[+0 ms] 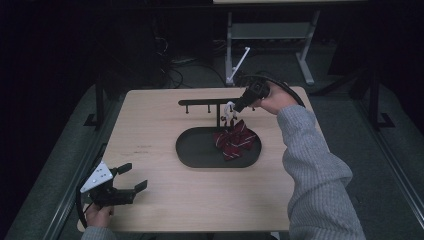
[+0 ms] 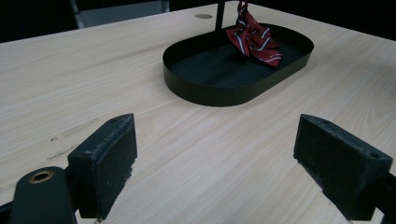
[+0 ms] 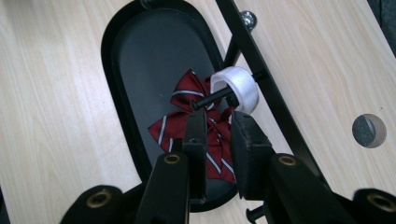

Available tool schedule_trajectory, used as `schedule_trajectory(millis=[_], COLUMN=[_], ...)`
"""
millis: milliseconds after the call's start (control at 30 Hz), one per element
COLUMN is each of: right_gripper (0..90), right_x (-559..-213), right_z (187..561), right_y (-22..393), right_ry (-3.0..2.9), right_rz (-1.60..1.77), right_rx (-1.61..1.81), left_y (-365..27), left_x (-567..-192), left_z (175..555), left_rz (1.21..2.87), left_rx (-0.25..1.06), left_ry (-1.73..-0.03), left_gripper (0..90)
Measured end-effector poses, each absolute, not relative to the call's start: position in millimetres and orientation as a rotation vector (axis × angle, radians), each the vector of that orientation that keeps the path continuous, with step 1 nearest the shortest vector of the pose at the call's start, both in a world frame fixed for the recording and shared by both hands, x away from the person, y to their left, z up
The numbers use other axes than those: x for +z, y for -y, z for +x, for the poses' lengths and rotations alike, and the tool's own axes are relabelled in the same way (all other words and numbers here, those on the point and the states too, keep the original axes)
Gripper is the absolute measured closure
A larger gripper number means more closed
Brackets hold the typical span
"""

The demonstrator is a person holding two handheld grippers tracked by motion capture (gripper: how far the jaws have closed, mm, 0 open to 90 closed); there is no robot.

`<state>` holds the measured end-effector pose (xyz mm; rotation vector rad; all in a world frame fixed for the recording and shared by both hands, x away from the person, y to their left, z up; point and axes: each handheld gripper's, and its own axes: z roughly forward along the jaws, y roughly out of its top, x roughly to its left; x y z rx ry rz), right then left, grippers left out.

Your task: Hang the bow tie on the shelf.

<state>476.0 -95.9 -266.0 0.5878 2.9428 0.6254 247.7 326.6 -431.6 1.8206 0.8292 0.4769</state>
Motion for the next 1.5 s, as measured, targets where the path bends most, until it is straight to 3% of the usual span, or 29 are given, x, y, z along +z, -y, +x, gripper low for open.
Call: schedule_trajectory(millis=[767,1500], right_gripper=[70.2,53.8], right_x=[-271.8,-288.0], right_z=[460.8,439.4], right_y=[108.5,124.5], right_ry=[-2.959,-2.946], right_rz=[0.589,0.603], right_rx=[0.661,0.7], left_y=[-325.9,-325.9], left_x=[-431.5,-431.4], left_z=[247.5,246.8], left_rz=[1.825,1.827], left_rx=[0.48,0.482], left_ry=[-0.826,-0.829], left_gripper=[13.1,13.1])
